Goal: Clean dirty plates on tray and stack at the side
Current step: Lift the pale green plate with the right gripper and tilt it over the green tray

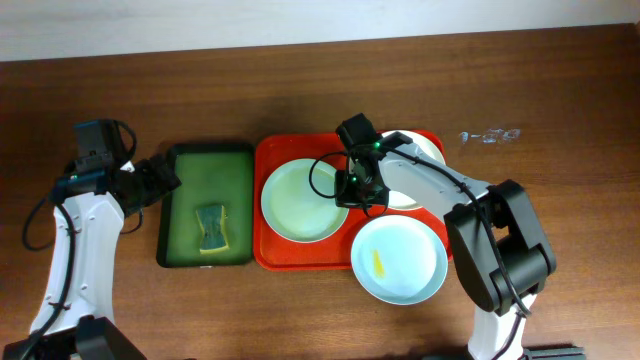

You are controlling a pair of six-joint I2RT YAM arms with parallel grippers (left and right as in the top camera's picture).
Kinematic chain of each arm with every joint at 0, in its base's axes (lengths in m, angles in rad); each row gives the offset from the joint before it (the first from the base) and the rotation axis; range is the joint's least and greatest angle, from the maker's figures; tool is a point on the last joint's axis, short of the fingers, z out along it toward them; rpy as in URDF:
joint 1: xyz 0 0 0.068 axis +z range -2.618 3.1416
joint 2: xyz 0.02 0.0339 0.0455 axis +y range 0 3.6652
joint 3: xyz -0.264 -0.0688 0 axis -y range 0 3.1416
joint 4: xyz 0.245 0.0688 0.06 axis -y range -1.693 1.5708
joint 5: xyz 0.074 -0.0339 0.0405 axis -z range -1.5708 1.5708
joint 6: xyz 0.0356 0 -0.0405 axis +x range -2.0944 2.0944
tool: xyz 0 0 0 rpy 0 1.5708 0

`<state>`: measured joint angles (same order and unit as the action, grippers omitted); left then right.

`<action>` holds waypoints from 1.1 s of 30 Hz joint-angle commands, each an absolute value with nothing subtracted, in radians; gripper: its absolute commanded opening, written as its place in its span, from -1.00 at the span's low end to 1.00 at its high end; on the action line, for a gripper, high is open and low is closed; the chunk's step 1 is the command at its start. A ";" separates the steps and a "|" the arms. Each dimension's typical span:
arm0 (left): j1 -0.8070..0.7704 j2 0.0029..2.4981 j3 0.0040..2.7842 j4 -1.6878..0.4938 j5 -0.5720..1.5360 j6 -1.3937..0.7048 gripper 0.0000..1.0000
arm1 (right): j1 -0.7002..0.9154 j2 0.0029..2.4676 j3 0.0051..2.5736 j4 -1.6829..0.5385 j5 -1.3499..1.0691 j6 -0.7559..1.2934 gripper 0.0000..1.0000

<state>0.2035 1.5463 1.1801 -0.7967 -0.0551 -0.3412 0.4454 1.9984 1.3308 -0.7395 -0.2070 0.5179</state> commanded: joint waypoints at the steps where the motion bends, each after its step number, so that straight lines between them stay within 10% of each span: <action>1: 0.204 1.529 1.200 -0.795 -0.048 -0.344 0.99 | 0.447 1.994 1.325 -0.744 -0.193 0.517 -0.92; 18: 0.204 1.529 1.200 -0.795 -0.048 -0.344 0.98 | 0.398 1.891 1.616 -0.852 -0.267 0.632 -0.92; 26: 0.204 1.529 1.200 -0.795 -0.048 -0.344 0.98 | 0.720 1.938 1.616 -0.647 0.300 0.685 -0.92; 33: 0.204 1.529 1.200 -0.796 -0.048 -0.344 0.98 | 0.860 1.938 1.616 -0.382 0.620 0.298 -0.92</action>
<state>0.2035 1.5463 1.1805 -0.7967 -0.0551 -0.3412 0.8444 1.9350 1.5986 -0.4236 0.5018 0.4332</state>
